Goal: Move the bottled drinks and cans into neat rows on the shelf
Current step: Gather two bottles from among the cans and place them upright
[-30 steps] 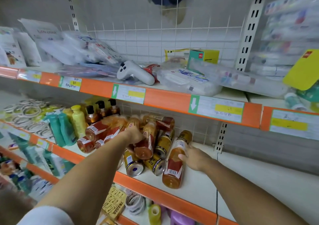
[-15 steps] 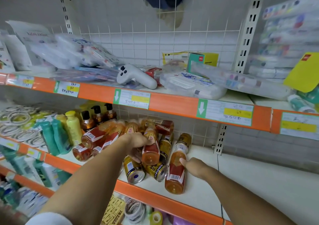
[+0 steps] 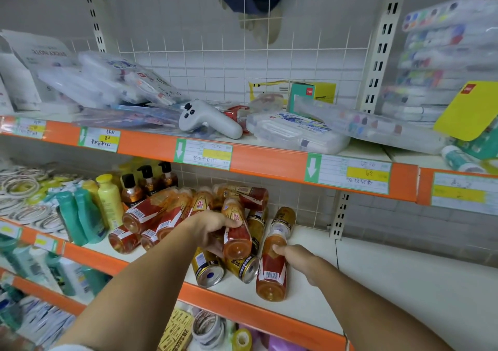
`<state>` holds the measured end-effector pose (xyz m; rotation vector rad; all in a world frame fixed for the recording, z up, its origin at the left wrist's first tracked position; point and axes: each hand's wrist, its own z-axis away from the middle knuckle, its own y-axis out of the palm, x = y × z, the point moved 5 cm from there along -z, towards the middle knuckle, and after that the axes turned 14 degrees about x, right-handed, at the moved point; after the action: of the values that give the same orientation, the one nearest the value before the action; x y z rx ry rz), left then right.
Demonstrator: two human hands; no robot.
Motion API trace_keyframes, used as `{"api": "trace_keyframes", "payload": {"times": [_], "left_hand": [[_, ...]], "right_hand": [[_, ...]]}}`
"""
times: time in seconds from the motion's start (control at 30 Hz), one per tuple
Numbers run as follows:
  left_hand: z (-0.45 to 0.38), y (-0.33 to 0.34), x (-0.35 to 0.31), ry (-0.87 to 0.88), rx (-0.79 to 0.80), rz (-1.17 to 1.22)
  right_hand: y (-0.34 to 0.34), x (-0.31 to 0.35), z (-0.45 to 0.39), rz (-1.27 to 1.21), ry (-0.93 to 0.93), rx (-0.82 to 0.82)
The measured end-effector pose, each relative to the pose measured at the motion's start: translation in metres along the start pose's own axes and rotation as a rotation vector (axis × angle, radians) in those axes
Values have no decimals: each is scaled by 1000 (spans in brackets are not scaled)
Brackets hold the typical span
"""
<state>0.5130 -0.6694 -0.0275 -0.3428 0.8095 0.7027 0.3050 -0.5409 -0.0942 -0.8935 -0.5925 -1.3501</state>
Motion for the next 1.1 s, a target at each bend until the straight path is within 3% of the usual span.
{"api": "trace_keyframes", "payload": {"times": [0.37, 0.63, 0.93, 1.1], "left_hand": [[9, 5, 5, 70, -13, -9], [12, 8, 6, 88, -8, 0], [20, 6, 9, 97, -3, 26], [24, 7, 11, 103, -6, 37]], "right_hand": [[3, 3, 10, -155, -12, -21], [4, 11, 16, -115, 26, -67], [11, 7, 22, -254, 286, 167], [10, 4, 26, -267, 323, 233]]}}
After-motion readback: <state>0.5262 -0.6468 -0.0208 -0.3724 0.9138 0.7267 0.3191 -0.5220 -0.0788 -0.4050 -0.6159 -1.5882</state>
